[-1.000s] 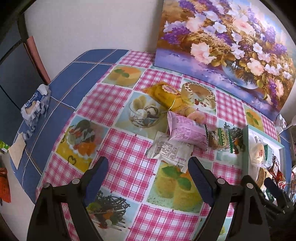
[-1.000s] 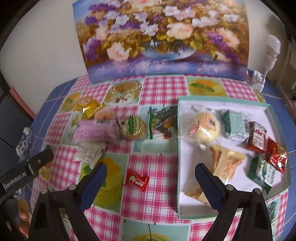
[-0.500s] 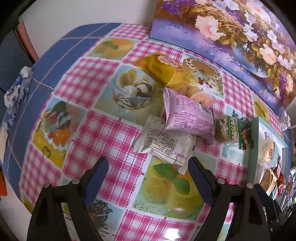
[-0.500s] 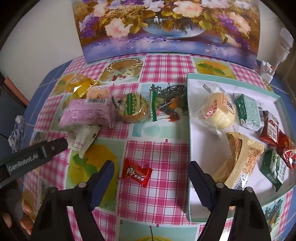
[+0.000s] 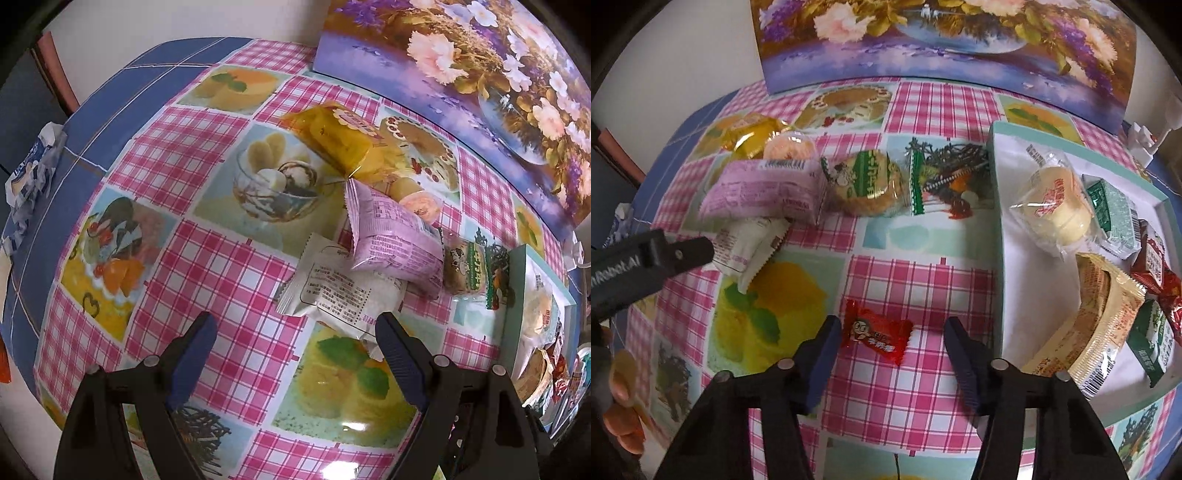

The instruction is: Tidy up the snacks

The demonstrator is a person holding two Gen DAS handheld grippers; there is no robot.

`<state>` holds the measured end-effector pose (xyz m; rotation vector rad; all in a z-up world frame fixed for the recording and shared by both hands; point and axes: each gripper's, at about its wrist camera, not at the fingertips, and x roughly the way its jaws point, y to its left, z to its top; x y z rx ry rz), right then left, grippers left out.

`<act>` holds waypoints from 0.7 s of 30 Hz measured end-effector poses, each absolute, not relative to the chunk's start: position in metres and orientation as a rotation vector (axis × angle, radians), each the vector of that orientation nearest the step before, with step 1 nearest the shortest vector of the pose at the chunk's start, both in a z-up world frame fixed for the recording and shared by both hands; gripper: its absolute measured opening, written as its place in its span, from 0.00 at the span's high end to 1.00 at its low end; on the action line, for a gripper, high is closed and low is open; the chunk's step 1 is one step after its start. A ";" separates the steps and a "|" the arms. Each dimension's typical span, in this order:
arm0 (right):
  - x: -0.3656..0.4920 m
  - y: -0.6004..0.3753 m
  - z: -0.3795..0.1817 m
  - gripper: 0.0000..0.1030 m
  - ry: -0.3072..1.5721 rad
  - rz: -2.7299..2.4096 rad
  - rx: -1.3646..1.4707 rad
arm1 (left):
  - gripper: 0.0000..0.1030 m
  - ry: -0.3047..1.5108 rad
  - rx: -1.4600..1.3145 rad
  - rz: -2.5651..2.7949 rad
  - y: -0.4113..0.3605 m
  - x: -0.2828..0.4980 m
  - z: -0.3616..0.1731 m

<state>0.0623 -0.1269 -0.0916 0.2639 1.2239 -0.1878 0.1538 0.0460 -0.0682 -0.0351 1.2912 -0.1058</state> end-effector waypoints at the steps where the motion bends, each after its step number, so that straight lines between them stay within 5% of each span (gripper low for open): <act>1: 0.063 -0.127 -0.093 0.49 1.229 -0.189 0.260 | 0.15 1.289 -0.029 -0.107 0.045 0.154 -0.068; 10: 0.066 -0.129 -0.096 0.61 1.219 -0.204 0.237 | 0.15 1.275 0.018 -0.147 0.032 0.159 -0.074; 21: 0.071 -0.146 -0.093 0.66 1.198 -0.219 0.278 | 0.15 1.284 0.024 -0.212 0.013 0.162 -0.083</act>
